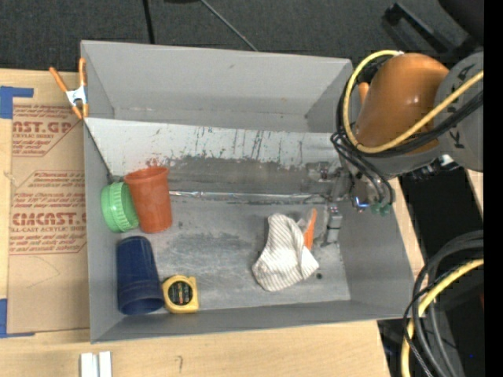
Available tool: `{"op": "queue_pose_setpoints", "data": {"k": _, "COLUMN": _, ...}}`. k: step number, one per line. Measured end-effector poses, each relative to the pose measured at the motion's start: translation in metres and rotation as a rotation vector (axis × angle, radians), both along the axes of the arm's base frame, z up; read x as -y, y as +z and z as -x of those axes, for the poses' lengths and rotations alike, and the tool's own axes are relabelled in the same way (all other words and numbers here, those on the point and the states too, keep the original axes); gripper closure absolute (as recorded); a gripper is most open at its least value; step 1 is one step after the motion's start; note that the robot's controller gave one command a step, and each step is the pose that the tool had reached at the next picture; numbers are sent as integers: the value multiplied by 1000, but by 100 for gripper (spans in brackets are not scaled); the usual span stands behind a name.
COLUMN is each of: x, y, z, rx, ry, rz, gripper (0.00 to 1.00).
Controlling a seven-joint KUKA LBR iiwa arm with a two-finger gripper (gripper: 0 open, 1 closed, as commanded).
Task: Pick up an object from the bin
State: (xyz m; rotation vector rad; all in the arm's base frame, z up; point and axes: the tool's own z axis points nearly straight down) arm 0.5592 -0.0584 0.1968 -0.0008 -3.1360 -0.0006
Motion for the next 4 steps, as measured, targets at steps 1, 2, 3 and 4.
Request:
{"op": "queue_pose_setpoints", "data": {"k": 1, "x": 0, "y": 5, "z": -2, "rx": 8, "ry": 1, "rz": 1, "gripper": 0}}
{"op": "queue_pose_setpoints", "data": {"k": 2, "x": -7, "y": -47, "z": 6, "rx": 14, "ry": 8, "rz": 2, "gripper": 0}}
{"op": "queue_pose_setpoints", "data": {"k": 3, "x": -16, "y": -90, "z": 10, "rx": 5, "ry": 127, "rz": 0, "gripper": 0}}
{"op": "queue_pose_setpoints", "data": {"k": 4, "x": -21, "y": -127, "z": 0, "rx": 6, "ry": 346, "rz": -1, "gripper": 100}}
